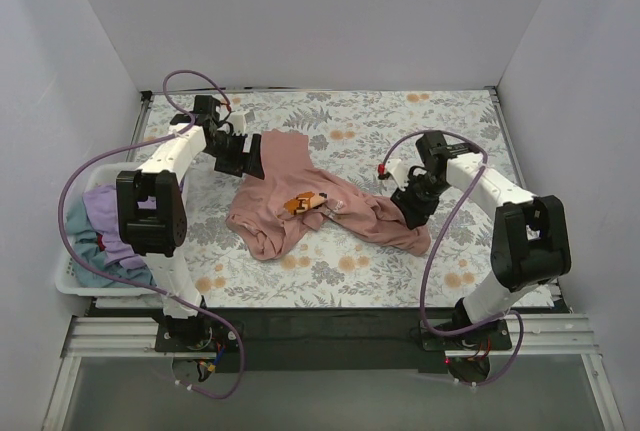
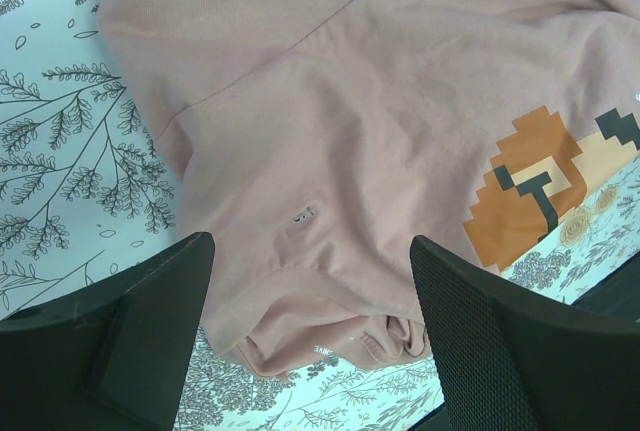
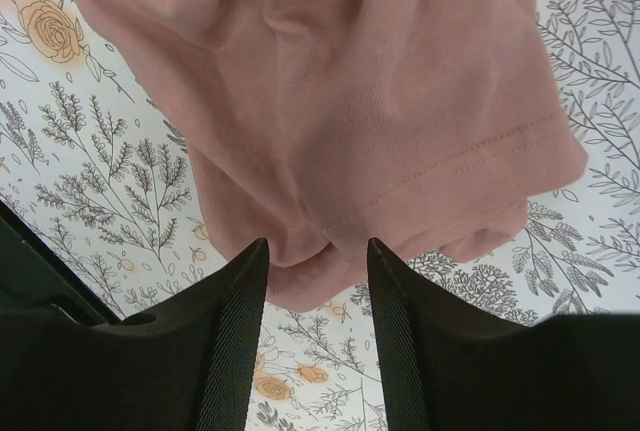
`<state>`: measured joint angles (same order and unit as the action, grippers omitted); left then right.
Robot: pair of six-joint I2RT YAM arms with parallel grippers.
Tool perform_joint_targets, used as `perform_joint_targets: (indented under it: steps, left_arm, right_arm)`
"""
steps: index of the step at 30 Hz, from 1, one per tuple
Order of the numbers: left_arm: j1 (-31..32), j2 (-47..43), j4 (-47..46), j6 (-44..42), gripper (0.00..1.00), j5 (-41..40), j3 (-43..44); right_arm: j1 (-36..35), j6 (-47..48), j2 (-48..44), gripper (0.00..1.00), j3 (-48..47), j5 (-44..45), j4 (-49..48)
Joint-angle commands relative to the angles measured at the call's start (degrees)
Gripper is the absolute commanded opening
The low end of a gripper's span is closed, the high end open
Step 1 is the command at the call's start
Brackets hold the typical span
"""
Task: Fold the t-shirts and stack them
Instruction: Flatten the tshirt out
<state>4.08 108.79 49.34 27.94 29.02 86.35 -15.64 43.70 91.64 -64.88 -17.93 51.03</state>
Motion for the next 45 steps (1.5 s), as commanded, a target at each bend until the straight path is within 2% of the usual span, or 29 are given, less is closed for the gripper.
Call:
perform_joint_targets:
  steps: [1, 7, 9, 12, 14, 22, 26, 38, 41, 42, 43, 45]
  left_arm:
    - [-0.03, -2.09, 0.05, 0.0, 0.79, 0.52, 0.58]
    - [-0.12, -1.92, -0.21, 0.18, 0.79, 0.52, 0.93]
    - [-0.03, -1.83, -0.12, 0.01, 0.79, -0.01, 1.19]
    - [-0.03, -0.78, -0.65, -0.08, 0.79, -1.5, 2.33]
    - [-0.03, 0.71, -1.44, 0.18, 0.79, -2.47, 4.08]
    - [0.32, 9.76, -3.81, 0.88, 0.78, -6.07, 13.57]
    - [1.63, 13.72, -6.01, 0.36, 0.77, -9.58, 16.22]
    - [4.36, 25.75, -9.52, 1.41, 0.72, -12.67, 25.27]
    - [4.36, 28.57, -10.76, 2.73, 0.66, -12.49, 27.99]
    - [4.36, 29.45, -10.76, 3.25, 0.62, -12.23, 30.0]
    - [4.36, 30.24, -10.24, 3.61, 0.54, -11.44, 30.98]
    - [4.62, 32.26, -9.53, 3.87, 0.48, -11.17, 34.05]
  right_arm:
    - [-1.32, 0.07, 1.7, 0.5, -0.86, 1.06, -0.66]
    - [-2.03, -2.13, 2.49, 0.45, -2.09, 4.57, -4.09]
    - [-1.94, -2.57, 2.67, 0.38, -2.88, 5.71, -4.53]
    - [-2.03, -2.57, 2.76, 0.19, -3.49, 7.03, -4.8]
    - [-2.03, -2.48, 2.76, 0.02, -3.76, 8.0, -5.06]
    - [-1.5, -3.18, 1.44, 0.01, -8.41, 9.58, -4.79]
    - [-1.41, -3.54, 1.79, 0.01, -10.35, 9.58, -4.62]
    - [-0.89, -3.54, 3.81, 0.01, -12.19, 10.9, -4.62]
    - [-0.45, -3.71, 3.99, 0.01, -13.51, 11.25, -4.53]
    - [-0.27, -3.71, 4.08, 0.01, -13.86, 11.51, -4.62]
    - [-0.27, -3.8, 3.99, 0.01, -14.3, 11.69, -4.62]
    - [-0.1, -3.89, 3.82, 0.01, -14.83, 11.96, -4.62]
